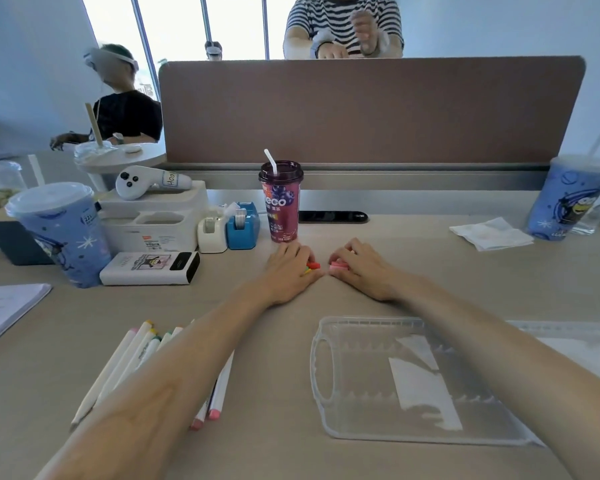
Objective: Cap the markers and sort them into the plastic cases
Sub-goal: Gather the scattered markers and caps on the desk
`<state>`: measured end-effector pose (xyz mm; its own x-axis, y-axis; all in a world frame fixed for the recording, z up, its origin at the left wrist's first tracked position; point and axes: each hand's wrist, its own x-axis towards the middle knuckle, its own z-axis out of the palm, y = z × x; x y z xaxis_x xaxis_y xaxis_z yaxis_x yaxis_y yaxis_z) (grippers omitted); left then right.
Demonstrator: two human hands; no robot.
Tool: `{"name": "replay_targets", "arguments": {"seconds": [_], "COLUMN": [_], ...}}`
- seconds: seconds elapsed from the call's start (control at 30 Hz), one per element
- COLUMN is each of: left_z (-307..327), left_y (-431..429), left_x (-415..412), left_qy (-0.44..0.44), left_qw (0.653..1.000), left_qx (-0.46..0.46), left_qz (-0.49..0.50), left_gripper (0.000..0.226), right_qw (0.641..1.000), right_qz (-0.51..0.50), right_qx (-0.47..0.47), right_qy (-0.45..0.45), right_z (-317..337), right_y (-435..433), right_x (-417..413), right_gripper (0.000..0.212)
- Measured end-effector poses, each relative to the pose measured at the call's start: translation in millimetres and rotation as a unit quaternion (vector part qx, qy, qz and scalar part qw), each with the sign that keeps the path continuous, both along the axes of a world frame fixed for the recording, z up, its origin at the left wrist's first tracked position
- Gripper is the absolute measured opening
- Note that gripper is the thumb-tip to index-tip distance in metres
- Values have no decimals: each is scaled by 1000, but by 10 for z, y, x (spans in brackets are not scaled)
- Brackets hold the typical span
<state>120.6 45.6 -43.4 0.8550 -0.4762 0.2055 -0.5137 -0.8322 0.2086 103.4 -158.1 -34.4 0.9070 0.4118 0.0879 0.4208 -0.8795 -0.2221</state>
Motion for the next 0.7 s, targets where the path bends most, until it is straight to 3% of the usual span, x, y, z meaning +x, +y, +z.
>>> {"name": "replay_targets", "arguments": {"seconds": [0.1, 0.23, 0.33, 0.43, 0.57, 0.7], "left_z": [21, 70, 90, 105, 157, 282], "left_y": [-15, -26, -30, -40, -53, 36], "left_x": [-55, -107, -115, -127, -173, -201], "left_qy": [-34, -60, -74, -61, -23, -24], "left_qw": [999, 998, 996, 998, 988, 977], "left_qx": [-14, 21, 46, 10, -150, -208], "left_qz": [-26, -18, -6, 13, 34, 39], "left_gripper": [22, 24, 27, 28, 22, 13], "right_qw": [1000, 987, 982, 994, 983, 974], "right_qz": [10, 14, 4, -27, -79, -113], "right_qx": [5, -114, -141, -57, 149, 189], "right_qy": [-14, -116, -124, -89, -67, -57], "right_z": [46, 70, 93, 171, 303, 386], "right_y": [32, 101, 124, 111, 40, -158], "right_x": [-65, -115, -131, -177, -256, -323], "right_gripper": [34, 39, 39, 32, 26, 26]}}
